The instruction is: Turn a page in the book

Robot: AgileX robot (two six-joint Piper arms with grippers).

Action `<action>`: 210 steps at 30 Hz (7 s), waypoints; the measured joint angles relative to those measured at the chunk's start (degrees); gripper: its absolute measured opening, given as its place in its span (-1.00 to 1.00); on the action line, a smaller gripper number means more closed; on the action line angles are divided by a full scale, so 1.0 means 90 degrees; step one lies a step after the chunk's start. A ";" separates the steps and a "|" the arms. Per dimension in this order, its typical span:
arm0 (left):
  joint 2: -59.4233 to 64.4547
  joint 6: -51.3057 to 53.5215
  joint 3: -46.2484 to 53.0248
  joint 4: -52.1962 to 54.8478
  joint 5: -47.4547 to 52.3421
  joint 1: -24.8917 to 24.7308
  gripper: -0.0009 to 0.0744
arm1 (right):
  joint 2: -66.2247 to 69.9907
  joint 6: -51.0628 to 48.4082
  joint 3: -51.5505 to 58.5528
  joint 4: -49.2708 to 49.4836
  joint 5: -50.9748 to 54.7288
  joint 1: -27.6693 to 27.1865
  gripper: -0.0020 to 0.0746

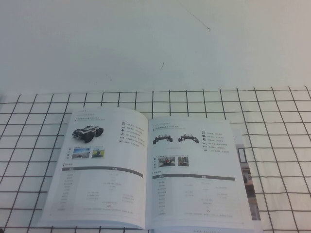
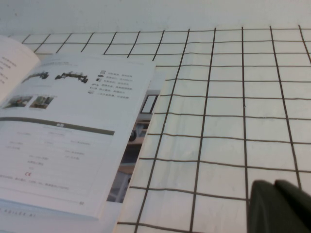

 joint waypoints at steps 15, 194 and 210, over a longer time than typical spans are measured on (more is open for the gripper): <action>0.0000 0.0000 0.0052 -0.0950 -0.1966 0.0000 -0.98 | 0.0000 0.0000 0.0009 0.0577 -0.1737 0.0000 -0.95; 1.1762 0.3835 -0.6200 -0.3019 0.1695 -0.0802 -0.98 | 1.1862 -0.7010 -0.5225 0.7831 0.0946 0.0076 -0.08; 1.1762 0.3810 -0.6200 -0.3019 0.1695 -0.0802 -0.98 | 1.1979 -0.7968 -0.5248 0.8893 0.1552 0.0076 -0.08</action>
